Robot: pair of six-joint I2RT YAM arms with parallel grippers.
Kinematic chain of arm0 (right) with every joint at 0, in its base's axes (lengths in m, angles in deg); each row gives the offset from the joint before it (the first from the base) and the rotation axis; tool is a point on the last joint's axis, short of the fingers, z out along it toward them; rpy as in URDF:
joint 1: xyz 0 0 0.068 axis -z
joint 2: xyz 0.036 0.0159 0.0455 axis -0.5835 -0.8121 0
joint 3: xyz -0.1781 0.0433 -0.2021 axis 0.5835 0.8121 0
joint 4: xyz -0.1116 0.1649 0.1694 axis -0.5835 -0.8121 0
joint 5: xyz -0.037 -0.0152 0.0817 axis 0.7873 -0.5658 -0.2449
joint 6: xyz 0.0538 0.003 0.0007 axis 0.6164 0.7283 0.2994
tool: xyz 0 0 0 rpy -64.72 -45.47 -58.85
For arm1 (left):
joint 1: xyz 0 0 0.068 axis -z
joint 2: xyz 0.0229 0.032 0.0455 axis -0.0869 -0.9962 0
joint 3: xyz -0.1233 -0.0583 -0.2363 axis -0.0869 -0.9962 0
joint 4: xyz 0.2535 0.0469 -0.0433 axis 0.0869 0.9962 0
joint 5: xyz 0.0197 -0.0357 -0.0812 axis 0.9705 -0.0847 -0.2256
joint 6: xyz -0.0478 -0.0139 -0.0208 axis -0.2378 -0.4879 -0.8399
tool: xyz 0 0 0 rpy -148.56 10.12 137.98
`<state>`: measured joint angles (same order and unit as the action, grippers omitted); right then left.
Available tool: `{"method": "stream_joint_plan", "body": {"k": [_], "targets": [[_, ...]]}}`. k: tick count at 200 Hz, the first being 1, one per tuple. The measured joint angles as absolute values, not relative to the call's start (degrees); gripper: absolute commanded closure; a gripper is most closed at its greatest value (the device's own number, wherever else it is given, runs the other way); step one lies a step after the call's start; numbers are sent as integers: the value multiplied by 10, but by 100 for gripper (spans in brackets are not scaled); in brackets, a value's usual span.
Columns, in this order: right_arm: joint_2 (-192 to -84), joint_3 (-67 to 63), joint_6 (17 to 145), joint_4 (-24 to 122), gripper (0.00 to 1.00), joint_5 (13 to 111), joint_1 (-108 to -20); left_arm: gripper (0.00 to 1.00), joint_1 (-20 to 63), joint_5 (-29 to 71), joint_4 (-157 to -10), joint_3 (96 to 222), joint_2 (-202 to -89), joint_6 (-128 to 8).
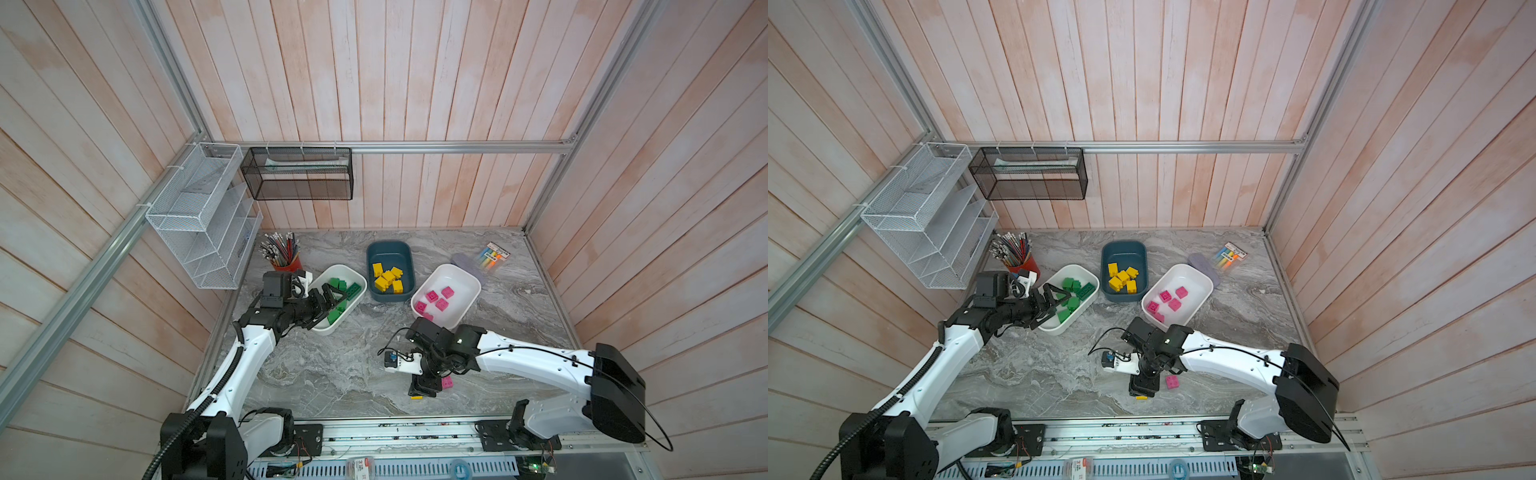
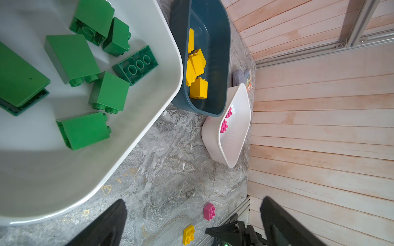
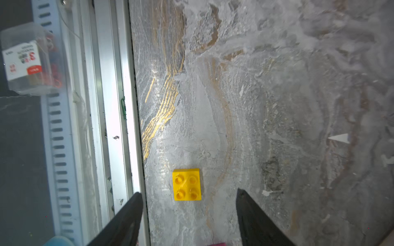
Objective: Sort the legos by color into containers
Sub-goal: 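Return the right gripper to the table and grasp the flat yellow brick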
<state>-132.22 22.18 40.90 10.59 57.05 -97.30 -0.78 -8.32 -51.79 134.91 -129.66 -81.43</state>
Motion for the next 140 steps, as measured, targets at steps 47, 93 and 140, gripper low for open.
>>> {"method": "stream_joint_plan", "body": {"k": [47,93,140], "targets": [[-1378,218,398,82,32,615,-1006,0,-8,-83,-518,1349,-1297,-810],[-1422,208,398,65,38,660,-1012,0,-8,-83,-518,1348,-1297,-809],[-1439,200,409,68,47,684,-1013,0,-8,-83,-518,1347,-1297,-807]]}}
